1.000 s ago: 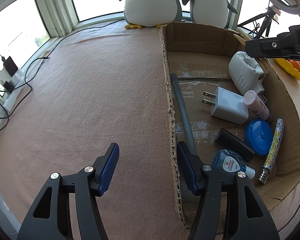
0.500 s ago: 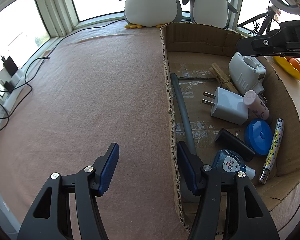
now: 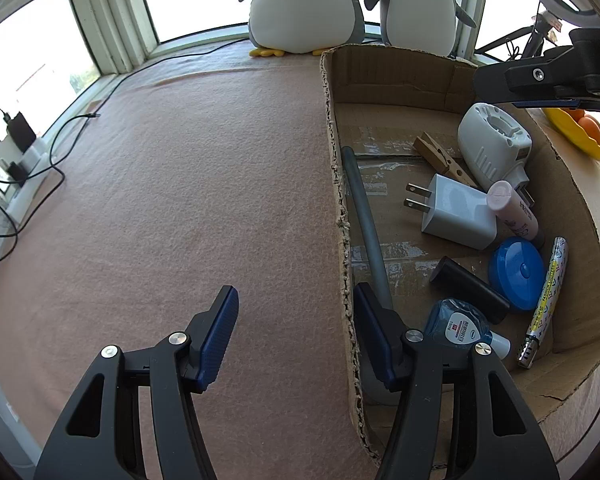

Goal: Organize rigid objects
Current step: 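Move the right gripper to the blue phone stand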

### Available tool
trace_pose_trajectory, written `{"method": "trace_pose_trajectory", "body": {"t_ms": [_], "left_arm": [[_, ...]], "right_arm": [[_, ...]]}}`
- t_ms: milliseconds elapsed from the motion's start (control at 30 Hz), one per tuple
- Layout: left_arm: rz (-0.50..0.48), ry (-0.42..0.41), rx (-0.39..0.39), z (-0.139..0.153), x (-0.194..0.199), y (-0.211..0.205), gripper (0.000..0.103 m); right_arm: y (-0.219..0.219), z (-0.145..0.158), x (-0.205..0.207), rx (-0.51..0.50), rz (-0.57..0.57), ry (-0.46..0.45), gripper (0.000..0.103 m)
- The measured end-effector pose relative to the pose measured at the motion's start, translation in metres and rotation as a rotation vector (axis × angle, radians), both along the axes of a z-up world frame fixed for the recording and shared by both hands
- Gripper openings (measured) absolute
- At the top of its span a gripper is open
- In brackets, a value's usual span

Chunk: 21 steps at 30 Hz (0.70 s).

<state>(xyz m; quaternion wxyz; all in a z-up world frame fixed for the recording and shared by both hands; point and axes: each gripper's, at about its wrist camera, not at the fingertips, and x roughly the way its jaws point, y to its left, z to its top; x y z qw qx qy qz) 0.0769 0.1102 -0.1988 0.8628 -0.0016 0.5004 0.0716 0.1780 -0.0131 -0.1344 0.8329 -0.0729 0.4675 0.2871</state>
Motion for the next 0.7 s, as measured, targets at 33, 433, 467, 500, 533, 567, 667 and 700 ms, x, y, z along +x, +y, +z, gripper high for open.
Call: {"method": "trace_pose_trajectory", "body": {"t_ms": [33,433,467,500,533,567,667,700], "left_arm": [[0.0,0.0,0.0,0.0,0.0,0.0,0.06],[0.0,0.0,0.0,0.0,0.0,0.0,0.06],[0.0,0.0,0.0,0.0,0.0,0.0,0.06],[0.0,0.0,0.0,0.0,0.0,0.0,0.06],[0.0,0.0,0.001,0.0,0.0,0.0,0.06],[-0.001,0.0,0.001,0.0,0.0,0.0,0.06],[0.0,0.0,0.001,0.0,0.0,0.0,0.06],[0.0,0.0,0.001,0.0,0.0,0.0,0.06]], "right_arm": [[-0.001,0.0,0.0,0.001,0.0,-0.001,0.049],[-0.024,0.008,-0.005,0.015,-0.024,-0.013,0.063],[-0.027,0.01,-0.006,0.018,-0.029,-0.014,0.063],[-0.031,0.011,-0.006,0.022,-0.034,-0.016,0.063],[-0.035,0.012,-0.007,0.026,-0.039,-0.017,0.063],[-0.039,0.014,-0.007,0.029,-0.042,-0.019,0.063],[-0.054,0.018,-0.009,0.035,-0.057,-0.027,0.064],[-0.059,0.019,-0.009,0.034,-0.064,-0.03,0.064]]}}
